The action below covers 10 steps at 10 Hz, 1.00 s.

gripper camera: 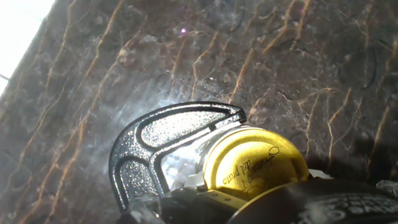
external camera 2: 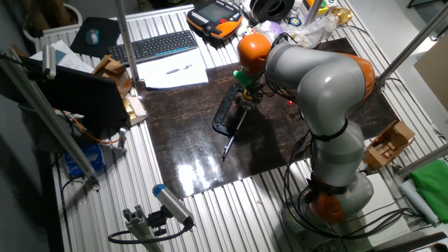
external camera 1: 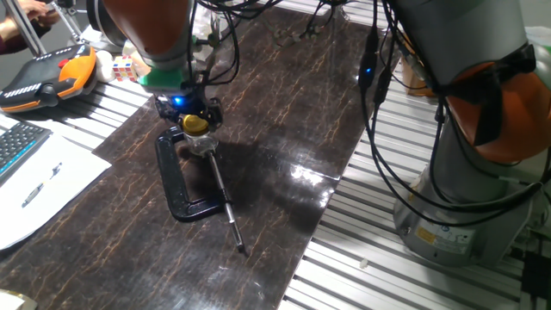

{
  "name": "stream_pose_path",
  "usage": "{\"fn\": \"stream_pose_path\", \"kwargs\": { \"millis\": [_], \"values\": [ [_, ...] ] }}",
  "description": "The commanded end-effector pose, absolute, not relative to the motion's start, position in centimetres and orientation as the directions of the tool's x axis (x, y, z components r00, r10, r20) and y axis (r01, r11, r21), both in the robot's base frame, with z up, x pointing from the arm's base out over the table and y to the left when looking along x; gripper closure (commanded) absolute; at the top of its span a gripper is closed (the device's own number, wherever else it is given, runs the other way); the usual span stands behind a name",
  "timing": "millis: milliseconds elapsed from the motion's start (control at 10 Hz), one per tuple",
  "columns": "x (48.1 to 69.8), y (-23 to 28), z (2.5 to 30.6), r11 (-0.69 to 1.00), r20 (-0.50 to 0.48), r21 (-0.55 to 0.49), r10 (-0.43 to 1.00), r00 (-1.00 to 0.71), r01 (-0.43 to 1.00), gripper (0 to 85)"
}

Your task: Unscrew the lid from the jar

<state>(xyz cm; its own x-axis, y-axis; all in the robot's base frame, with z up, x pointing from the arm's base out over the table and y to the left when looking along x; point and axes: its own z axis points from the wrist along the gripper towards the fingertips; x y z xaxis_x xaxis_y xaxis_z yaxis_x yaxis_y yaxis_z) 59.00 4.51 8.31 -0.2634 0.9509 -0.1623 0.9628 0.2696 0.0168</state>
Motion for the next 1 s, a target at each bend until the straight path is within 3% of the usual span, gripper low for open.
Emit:
{"fn": "stream_pose_path", "kwargs": {
  "millis": [0, 900],
  "values": [
    [58.98, 4.5, 8.3, 0.229, -0.165, 0.017, 0.961, -0.223, 0.973, 40.0],
    [58.87, 4.45, 8.49, 0.046, -0.146, 0.028, 0.988, -0.042, 0.999, 39.7]
  ]
}}
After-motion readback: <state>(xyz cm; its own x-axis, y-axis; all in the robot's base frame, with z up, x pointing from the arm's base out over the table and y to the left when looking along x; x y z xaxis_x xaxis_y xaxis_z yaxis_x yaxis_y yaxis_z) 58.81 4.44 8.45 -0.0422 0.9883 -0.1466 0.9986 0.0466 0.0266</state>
